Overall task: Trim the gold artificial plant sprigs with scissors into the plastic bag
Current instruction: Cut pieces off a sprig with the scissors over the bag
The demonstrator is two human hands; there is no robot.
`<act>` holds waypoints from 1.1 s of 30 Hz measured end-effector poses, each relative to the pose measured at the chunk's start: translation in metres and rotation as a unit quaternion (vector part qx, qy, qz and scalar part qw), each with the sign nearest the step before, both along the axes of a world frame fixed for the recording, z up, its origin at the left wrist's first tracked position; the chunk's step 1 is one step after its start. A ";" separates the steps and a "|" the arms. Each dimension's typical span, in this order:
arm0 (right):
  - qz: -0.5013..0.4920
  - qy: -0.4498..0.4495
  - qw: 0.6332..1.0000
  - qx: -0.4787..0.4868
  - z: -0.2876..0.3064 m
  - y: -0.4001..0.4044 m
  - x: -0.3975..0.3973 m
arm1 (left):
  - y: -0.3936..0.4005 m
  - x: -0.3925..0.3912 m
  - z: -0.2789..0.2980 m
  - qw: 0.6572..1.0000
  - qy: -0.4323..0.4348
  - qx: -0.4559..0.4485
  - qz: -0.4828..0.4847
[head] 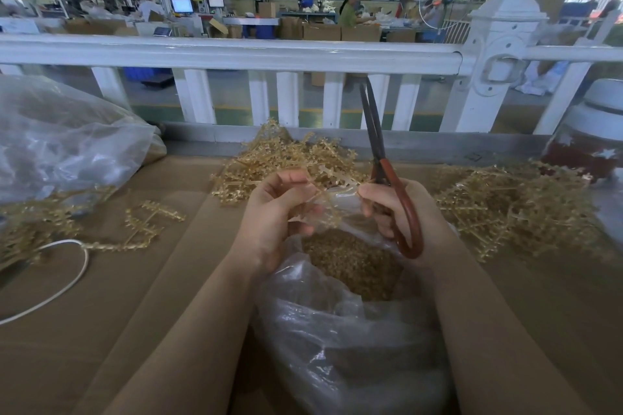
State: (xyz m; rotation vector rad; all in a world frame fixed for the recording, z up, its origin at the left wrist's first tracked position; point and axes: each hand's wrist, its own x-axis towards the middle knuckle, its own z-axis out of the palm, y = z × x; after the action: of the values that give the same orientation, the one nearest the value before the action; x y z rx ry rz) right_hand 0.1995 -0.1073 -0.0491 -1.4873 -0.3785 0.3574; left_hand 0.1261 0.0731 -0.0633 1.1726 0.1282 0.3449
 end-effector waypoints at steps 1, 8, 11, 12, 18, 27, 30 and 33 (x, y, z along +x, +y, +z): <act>-0.002 0.004 1.000 0.005 0.000 0.000 0.000 | 0.001 0.000 0.000 1.000 -0.009 -0.015 0.009; -0.002 0.015 1.000 -0.010 0.001 -0.001 0.001 | 0.003 -0.004 0.007 0.978 -0.081 0.174 0.079; 0.007 0.005 1.000 -0.022 0.000 0.001 0.001 | -0.005 -0.004 0.010 0.961 -0.069 0.266 0.041; 0.007 0.000 1.000 -0.027 0.000 0.002 0.002 | -0.008 -0.004 0.011 0.953 -0.057 0.296 0.024; 0.015 -0.015 1.000 0.017 -0.004 -0.001 0.003 | -0.015 -0.004 0.008 0.956 -0.028 0.291 0.019; 0.086 -0.047 0.992 0.080 -0.003 -0.007 0.001 | -0.003 -0.002 0.014 0.985 0.043 -0.094 0.137; 0.167 -0.074 0.981 0.061 -0.003 -0.008 0.003 | -0.005 -0.001 0.016 0.981 0.054 -0.148 0.114; 0.262 -0.103 0.959 0.033 -0.004 -0.008 0.006 | -0.008 0.003 0.013 0.979 0.074 -0.133 0.139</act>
State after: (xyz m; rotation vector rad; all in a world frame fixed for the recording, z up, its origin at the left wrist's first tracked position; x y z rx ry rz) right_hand 0.2053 -0.1153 -0.0534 -1.3472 -0.9504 0.6022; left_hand 0.1287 0.0655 -0.0500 0.9146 0.4586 0.4716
